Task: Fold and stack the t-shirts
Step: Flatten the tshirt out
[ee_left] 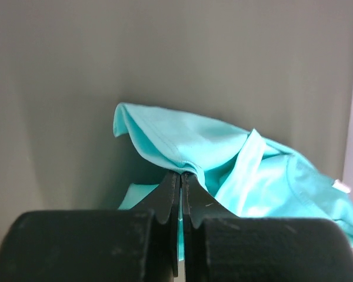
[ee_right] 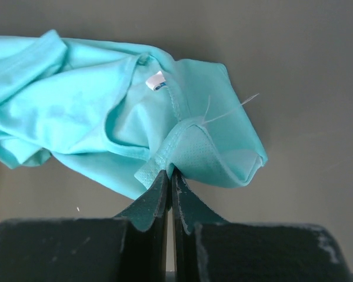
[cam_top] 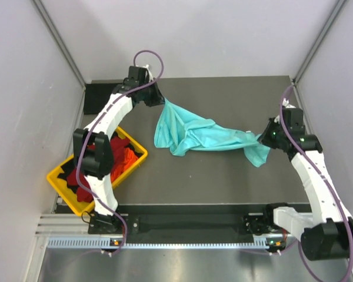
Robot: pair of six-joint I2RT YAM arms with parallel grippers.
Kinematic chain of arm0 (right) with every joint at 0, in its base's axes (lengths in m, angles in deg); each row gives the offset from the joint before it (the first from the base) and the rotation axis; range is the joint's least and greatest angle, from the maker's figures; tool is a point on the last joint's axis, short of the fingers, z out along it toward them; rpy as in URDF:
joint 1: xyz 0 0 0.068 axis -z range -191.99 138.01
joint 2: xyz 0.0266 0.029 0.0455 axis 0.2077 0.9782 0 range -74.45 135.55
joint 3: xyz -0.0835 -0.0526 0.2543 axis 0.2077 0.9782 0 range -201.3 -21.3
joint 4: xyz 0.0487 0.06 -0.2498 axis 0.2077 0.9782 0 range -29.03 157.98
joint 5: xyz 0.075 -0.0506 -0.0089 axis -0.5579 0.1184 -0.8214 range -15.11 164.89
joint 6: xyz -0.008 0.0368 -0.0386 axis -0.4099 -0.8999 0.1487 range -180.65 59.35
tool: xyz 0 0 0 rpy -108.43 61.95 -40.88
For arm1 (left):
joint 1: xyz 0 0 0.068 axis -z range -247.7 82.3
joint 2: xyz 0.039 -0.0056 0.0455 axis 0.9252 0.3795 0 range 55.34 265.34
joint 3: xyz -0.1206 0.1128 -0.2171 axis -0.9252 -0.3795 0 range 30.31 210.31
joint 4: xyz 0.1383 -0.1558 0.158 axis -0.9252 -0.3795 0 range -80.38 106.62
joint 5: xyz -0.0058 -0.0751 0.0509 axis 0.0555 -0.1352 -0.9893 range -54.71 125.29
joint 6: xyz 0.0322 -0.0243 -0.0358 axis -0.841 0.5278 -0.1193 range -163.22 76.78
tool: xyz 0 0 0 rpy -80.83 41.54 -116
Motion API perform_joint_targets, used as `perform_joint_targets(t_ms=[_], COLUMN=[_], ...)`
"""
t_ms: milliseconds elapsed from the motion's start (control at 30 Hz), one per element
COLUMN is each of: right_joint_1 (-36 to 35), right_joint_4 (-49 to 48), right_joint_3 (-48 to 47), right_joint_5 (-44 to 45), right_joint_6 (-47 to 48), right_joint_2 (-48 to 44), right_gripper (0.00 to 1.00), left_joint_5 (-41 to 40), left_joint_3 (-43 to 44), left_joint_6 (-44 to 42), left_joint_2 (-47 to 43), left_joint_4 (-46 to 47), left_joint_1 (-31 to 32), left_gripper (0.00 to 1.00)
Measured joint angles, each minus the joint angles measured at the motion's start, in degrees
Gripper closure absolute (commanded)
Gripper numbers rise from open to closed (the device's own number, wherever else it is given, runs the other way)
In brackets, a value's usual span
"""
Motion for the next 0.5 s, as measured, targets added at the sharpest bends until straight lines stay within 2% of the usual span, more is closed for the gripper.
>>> perform_joint_targets(t_ms=[167,200,300,400,433,500], right_joint_1=[0.0,0.0,-0.1,-0.2,-0.2,-0.2], right_joint_4=[0.2,0.0,-1.1,-1.1,-1.0,-1.3], right_joint_3=[1.9,2.6,6.4,9.7,10.3,10.4], right_joint_5=[-0.8,-1.3,-3.5,-4.2,-4.2,-4.1], right_joint_6=[-0.4,-0.7,-1.9,-3.3,-3.7,-4.4], right_joint_2=[-6.8,-7.7,-9.0,-8.1,-7.4,-6.3], right_gripper=[1.0,1.0,1.0,1.0,1.0,1.0], left_joint_5=[0.7,2.0,3.2,1.1,-0.7,-3.8], left_joint_3=[-2.8,-3.1,-1.8,6.0,8.2,8.4], left_joint_6=[-2.8,-3.8,-6.9,-9.2,-10.0,-11.3], left_joint_2=[-1.3,-1.4,-0.1,4.9,6.3,6.6], left_joint_4=[-1.8,-1.9,-2.4,-5.0,-5.7,-6.6], left_joint_1=[1.4,1.6,2.0,2.1,2.1,2.6], left_gripper=[0.98,0.88,0.68,0.55,0.48,0.41])
